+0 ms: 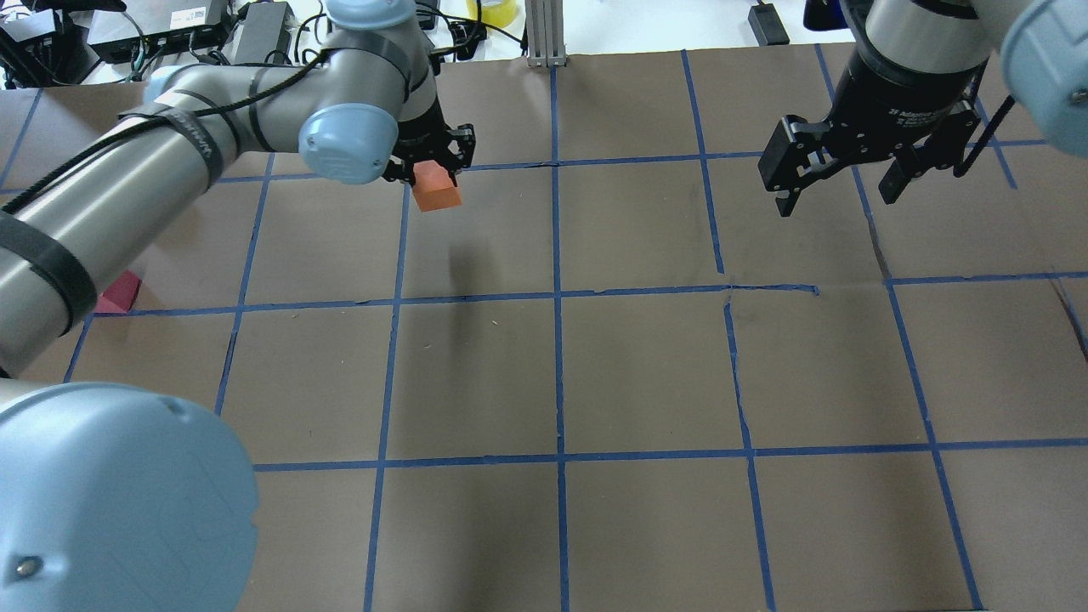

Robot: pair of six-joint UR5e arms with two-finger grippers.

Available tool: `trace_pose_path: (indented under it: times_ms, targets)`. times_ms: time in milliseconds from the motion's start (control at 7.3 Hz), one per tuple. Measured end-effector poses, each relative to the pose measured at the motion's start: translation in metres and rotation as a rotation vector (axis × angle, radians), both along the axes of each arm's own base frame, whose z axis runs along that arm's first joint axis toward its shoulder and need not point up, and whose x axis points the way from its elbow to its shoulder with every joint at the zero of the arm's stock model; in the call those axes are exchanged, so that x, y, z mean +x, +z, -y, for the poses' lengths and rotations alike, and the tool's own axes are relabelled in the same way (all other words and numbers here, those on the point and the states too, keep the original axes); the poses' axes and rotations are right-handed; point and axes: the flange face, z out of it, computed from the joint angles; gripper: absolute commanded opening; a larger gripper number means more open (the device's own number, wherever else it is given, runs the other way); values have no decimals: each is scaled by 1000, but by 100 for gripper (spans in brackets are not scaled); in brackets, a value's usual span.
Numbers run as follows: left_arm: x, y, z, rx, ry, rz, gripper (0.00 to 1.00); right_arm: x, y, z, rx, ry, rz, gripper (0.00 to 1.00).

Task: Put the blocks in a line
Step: 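Carry the orange cube with the left gripper toward the pink cube, then lower the orange cube between the pink and purple cubes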

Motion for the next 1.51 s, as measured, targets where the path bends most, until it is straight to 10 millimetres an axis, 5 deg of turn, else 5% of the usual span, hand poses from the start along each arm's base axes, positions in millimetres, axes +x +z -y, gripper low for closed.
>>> trace_pose_path:
  times_ms: [274, 959, 1507]
  targets:
    - [91, 18, 3, 31, -21, 28, 0, 0, 0, 0, 1, 2, 4, 100]
    - [304, -10, 8, 150, -241, 83, 0, 0, 0, 0, 0, 2, 4, 100]
    - [416, -26, 18, 133, -289, 40, 0, 1, 0, 0, 2, 1, 8, 100]
